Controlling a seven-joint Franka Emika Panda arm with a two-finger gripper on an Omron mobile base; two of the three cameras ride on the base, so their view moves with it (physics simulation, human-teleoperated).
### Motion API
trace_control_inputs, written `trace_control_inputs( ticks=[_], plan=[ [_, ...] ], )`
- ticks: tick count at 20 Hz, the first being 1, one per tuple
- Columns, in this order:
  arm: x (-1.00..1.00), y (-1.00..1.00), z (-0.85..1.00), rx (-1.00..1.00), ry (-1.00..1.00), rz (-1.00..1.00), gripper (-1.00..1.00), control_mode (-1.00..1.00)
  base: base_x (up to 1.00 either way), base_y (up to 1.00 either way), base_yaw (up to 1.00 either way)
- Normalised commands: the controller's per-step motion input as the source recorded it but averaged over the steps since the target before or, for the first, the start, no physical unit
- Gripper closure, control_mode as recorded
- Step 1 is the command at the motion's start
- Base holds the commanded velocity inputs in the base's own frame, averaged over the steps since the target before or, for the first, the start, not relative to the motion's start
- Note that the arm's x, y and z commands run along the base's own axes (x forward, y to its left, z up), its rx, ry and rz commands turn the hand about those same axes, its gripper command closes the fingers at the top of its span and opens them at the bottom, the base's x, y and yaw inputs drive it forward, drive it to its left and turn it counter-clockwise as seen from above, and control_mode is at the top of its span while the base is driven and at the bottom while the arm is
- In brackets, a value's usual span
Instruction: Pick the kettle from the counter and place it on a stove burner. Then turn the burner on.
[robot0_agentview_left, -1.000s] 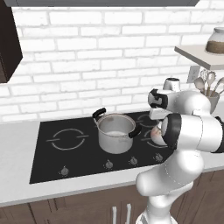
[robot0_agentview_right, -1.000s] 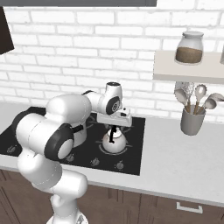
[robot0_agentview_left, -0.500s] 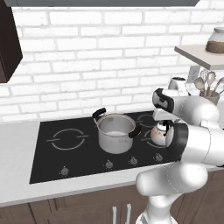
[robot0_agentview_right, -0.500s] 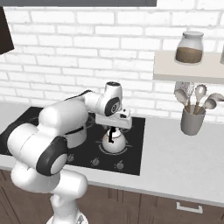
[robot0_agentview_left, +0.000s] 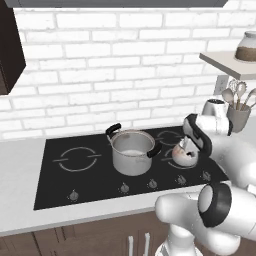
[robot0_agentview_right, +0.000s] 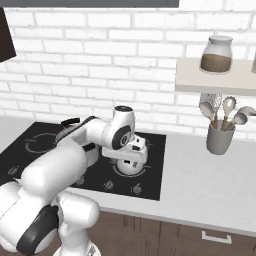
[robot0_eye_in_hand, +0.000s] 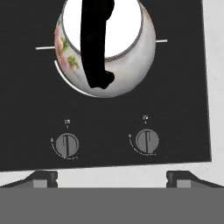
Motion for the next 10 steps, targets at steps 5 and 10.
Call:
trace_control_inputs(
  ticks=[5,10],
  plan=[
    [-0.2,0.0,-0.1,0.0,0.17,0.0,-1.0,-1.0,0.0,0.0,0.0],
    [0.01,-0.18,-0.25,0.03,0.11,0.0,-1.0,-1.0,0.0,0.0,0.0]
  ],
)
